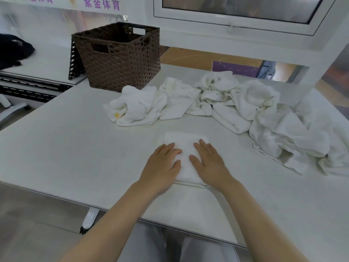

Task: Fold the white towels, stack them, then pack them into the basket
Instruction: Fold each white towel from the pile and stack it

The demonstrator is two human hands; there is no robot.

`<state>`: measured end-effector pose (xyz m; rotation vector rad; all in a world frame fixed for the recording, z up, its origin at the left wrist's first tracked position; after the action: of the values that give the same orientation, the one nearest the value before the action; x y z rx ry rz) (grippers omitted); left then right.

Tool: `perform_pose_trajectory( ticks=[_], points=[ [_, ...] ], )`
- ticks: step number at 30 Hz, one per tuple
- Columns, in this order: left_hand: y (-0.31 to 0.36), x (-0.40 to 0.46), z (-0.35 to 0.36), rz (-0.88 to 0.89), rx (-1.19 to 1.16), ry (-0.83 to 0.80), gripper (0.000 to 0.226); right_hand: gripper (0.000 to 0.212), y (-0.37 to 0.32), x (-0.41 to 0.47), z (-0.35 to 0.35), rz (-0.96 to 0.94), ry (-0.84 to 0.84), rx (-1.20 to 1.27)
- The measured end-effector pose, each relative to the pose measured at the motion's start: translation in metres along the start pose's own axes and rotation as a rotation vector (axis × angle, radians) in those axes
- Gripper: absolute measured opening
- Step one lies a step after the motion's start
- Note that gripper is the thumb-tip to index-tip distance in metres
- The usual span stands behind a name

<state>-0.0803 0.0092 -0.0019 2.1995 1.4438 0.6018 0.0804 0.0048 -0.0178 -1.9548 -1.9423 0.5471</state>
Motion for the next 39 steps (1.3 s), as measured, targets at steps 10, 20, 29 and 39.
perform_pose_trajectory(
  ticks=[10, 20, 29, 39],
  points=[
    [-0.019, 0.000, 0.000, 0.049, 0.032, -0.065, 0.045, 0.067, 0.012, -0.041, 0.001, -0.078, -0.056, 0.052],
    [-0.089, -0.015, -0.051, -0.054, 0.098, 0.075, 0.041, 0.081, -0.061, -0.020, 0.044, -0.221, -0.110, -0.010],
    [-0.214, -0.046, -0.140, -0.260, 0.013, 0.225, 0.039, 0.065, -0.191, 0.040, 0.114, -0.392, -0.151, -0.030],
    [-0.282, -0.053, -0.201, -0.343, -0.014, 0.247, 0.037, 0.065, -0.273, 0.079, 0.157, -0.449, -0.168, -0.051]
  ],
)
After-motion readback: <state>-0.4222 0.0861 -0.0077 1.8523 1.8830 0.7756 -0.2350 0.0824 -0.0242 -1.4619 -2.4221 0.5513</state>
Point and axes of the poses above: each hand's wrist, its own x-axis towards the middle knuckle, its own z-axis out of the palm, y = z × x, the point moved 8 cm from there along x, towards the middle knuckle
